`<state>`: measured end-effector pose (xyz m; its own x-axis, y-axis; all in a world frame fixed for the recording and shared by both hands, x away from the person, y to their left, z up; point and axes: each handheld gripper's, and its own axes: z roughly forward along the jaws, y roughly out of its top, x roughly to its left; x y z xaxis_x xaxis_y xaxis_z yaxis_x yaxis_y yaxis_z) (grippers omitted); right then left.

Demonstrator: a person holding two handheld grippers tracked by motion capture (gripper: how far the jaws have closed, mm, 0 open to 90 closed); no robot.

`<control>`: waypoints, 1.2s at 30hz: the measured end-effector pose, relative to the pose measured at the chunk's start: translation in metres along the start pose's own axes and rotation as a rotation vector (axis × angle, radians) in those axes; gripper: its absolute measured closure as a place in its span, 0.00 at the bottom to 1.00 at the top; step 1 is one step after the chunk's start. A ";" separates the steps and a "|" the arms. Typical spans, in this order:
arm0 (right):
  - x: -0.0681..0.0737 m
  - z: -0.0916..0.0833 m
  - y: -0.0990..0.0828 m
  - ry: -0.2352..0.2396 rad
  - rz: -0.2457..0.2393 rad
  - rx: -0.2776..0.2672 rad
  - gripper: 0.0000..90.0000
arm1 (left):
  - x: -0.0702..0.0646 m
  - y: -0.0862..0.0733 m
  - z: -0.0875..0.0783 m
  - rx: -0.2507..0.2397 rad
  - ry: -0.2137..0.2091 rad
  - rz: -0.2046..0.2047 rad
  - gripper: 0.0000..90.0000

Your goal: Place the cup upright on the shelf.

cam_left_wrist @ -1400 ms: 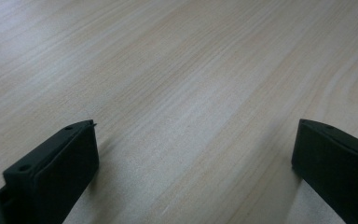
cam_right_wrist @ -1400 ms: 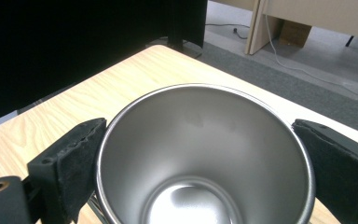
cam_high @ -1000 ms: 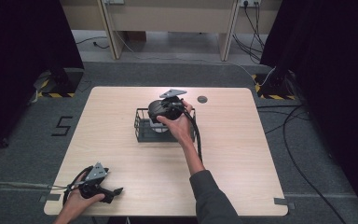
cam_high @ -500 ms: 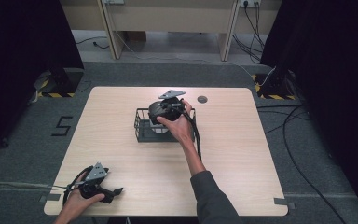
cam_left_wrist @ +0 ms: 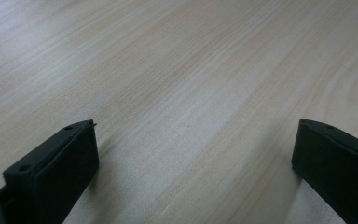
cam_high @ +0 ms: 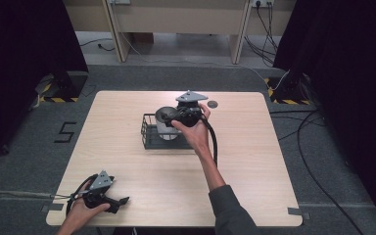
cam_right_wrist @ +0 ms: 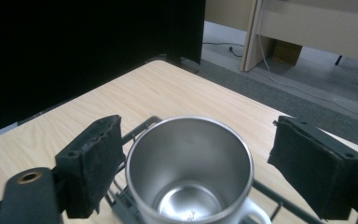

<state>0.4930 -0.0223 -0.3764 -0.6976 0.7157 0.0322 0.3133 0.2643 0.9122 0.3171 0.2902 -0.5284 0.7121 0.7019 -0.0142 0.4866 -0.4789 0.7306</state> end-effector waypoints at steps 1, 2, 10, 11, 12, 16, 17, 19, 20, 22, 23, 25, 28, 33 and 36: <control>0.000 -0.004 -0.002 0.001 -0.001 -0.004 0.16 | 0.000 0.000 0.000 -0.001 0.000 -0.001 0.00; 0.000 -0.004 -0.002 0.001 -0.001 -0.004 0.16 | 0.000 0.000 0.000 -0.001 0.000 -0.001 0.00; -0.004 -0.032 -0.015 0.004 0.023 -0.040 0.17 | 0.000 0.000 0.000 -0.002 0.001 -0.001 0.00; -0.005 -0.038 -0.018 0.005 0.025 -0.045 0.17 | 0.000 0.000 0.000 -0.001 0.000 -0.001 0.00; -0.005 -0.040 -0.019 0.006 0.027 -0.046 0.17 | 0.000 0.000 0.000 0.000 0.001 0.001 0.00; -0.005 -0.047 -0.024 0.008 0.026 -0.051 0.17 | 0.000 0.000 0.000 0.000 0.001 0.000 0.00; -0.004 -0.050 -0.025 0.010 0.024 -0.051 0.17 | 0.000 0.000 0.000 -0.001 0.001 0.000 0.00; -0.003 -0.058 -0.029 0.011 0.027 -0.066 0.17 | 0.000 0.000 0.000 -0.001 0.001 0.001 0.00; -0.003 -0.058 -0.029 0.011 0.027 -0.066 0.17 | 0.000 0.000 0.000 -0.001 0.001 0.000 0.00; -0.002 -0.063 -0.031 0.014 0.024 -0.072 0.17 | 0.000 0.000 0.000 -0.001 0.001 0.000 0.00; -0.001 -0.067 -0.034 0.013 0.024 -0.076 0.17 | 0.000 0.000 0.000 -0.001 0.001 0.000 0.00; -0.001 -0.070 -0.035 0.012 0.022 -0.075 0.17 | 0.000 0.000 0.000 -0.001 0.001 0.000 0.00; 0.000 -0.078 -0.040 0.009 0.023 -0.084 0.17 | 0.000 0.000 0.000 -0.001 0.001 0.000 0.00; -0.001 -0.091 -0.053 -0.001 0.034 -0.090 0.17 | 0.000 0.000 0.000 0.000 0.001 0.002 0.00; -0.003 -0.093 -0.058 -0.004 0.038 -0.091 0.17 | 0.000 0.000 0.000 -0.002 0.002 0.001 0.00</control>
<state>0.4163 -0.1000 -0.3915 -0.6837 0.7267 0.0666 0.2801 0.1771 0.9435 0.3172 0.2901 -0.5286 0.7116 0.7025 -0.0127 0.4854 -0.4785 0.7318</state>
